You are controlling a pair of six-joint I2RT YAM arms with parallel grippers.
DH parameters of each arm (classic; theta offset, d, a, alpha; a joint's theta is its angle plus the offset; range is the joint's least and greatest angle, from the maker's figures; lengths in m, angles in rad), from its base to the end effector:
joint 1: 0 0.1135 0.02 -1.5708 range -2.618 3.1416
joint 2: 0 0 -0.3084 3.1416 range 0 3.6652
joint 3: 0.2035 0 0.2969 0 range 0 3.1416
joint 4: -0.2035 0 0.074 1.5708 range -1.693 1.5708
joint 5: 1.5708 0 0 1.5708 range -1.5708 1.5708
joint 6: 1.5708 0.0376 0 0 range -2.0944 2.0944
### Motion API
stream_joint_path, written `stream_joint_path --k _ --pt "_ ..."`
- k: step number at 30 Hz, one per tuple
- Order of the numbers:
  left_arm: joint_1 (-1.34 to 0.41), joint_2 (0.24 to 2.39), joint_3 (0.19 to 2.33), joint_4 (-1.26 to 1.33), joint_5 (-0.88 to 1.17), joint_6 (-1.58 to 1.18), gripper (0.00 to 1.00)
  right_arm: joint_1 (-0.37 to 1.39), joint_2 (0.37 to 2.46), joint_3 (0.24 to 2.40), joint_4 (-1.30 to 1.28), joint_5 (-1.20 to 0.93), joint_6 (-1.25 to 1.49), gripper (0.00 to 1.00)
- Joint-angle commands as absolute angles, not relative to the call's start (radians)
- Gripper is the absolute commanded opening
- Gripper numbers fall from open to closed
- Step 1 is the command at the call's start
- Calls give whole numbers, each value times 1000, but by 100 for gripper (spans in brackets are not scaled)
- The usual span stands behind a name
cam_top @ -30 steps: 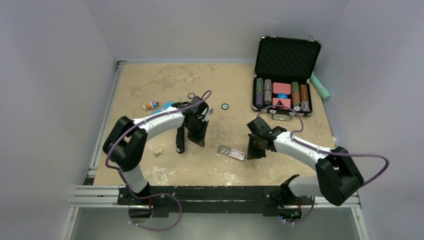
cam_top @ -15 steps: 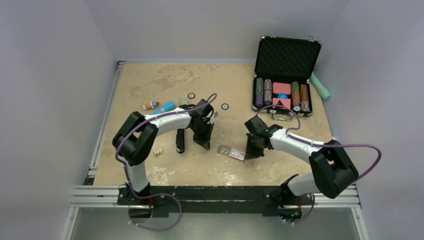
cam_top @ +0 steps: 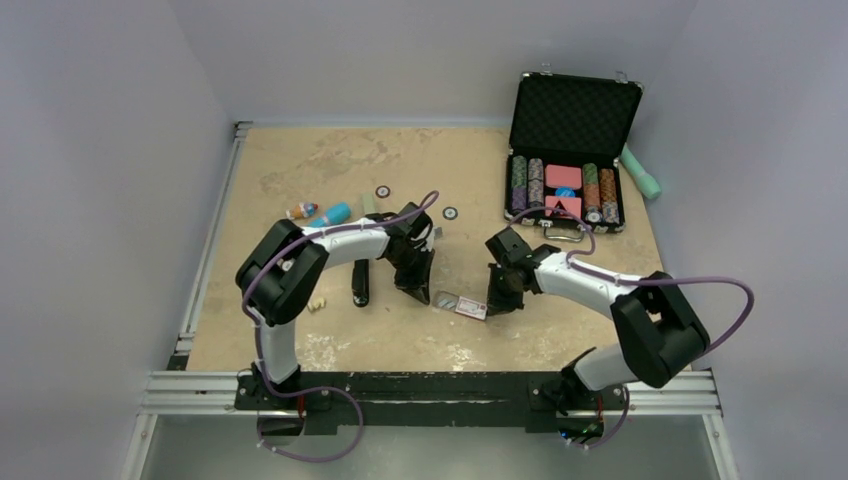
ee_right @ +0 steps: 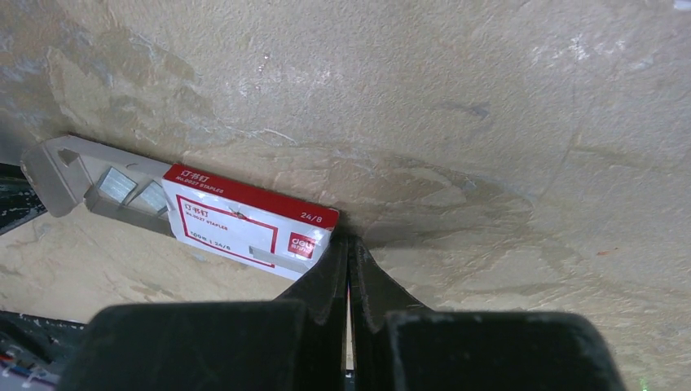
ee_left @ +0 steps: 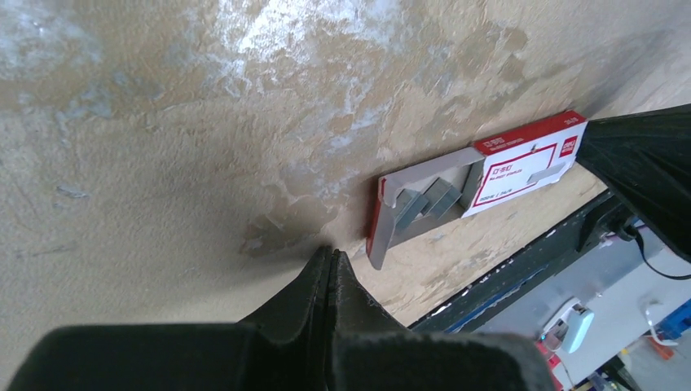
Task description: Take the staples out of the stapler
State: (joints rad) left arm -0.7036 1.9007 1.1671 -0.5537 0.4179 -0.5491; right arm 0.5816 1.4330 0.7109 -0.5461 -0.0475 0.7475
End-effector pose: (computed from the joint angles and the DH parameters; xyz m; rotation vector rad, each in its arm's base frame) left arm 0.3000 -0.2745 0.1511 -0.3249 -3.0102 0.7731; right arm 0.2236 0.1491 0.1653 0.2310 2.9053 0.3285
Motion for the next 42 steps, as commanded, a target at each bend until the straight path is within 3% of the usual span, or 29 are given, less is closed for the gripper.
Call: stream_joint_path --k 1,42 --pt "-712 1913 1173 -505 447 -577 0 583 1470 742 -517 -27 722 0" --pt "-713 1867 1091 -476 433 -588 0 621 1658 860 -466 -55 650 0"
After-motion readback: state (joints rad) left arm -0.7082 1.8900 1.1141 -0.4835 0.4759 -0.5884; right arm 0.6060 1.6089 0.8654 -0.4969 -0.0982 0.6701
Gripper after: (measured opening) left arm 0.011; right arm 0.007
